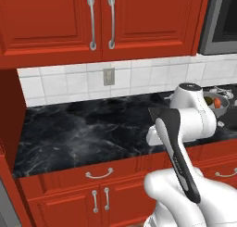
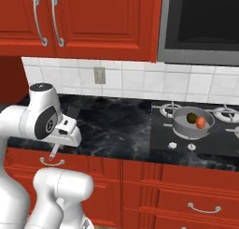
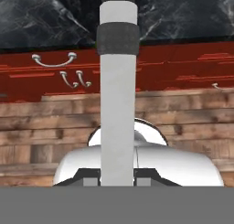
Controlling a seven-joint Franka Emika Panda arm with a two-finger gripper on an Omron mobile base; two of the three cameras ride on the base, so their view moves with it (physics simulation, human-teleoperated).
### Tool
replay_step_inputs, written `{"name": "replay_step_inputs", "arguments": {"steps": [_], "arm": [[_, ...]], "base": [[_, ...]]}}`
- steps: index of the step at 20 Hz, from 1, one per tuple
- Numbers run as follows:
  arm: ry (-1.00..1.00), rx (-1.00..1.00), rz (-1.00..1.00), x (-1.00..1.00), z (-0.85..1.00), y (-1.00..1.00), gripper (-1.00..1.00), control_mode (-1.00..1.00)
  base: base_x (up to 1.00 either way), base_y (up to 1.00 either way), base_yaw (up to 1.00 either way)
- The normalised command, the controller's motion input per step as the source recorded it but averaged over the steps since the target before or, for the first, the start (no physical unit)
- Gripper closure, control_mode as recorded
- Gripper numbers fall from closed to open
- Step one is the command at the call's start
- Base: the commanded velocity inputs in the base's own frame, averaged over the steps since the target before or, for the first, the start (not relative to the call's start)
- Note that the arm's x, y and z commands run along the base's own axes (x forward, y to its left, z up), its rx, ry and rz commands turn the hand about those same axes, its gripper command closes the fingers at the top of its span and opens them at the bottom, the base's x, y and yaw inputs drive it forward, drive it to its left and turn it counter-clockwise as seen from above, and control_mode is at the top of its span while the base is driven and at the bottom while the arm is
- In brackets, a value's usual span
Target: Put the squash and avocado in the pot. Retrieve the spatula and lightly stir the vegetables in the pot.
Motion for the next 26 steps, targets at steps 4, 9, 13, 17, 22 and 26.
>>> {"name": "replay_step_inputs", "arguments": {"steps": [4,9,13,17,22,26], "arm": [[0.0,0.0,0.0,0.0,0.0,0.0,1.0,1.0],[0.0,0.0,0.0,0.0,0.0,0.0,1.0,1.0],[0.0,0.0,0.0,0.0,0.0,0.0,1.0,1.0],[0.0,0.0,0.0,0.0,0.0,0.0,1.0,1.0],[0.0,0.0,0.0,0.0,0.0,0.0,1.0,1.0],[0.0,0.0,0.0,0.0,0.0,0.0,1.0,1.0]], "base": [[-0.46,-0.43,0.0],[0.0,-0.88,0.15],[-0.23,-1.0,0.08],[-0.06,-1.0,0.0],[0.23,-1.0,-0.16],[0.43,-0.75,-0.2]]}}
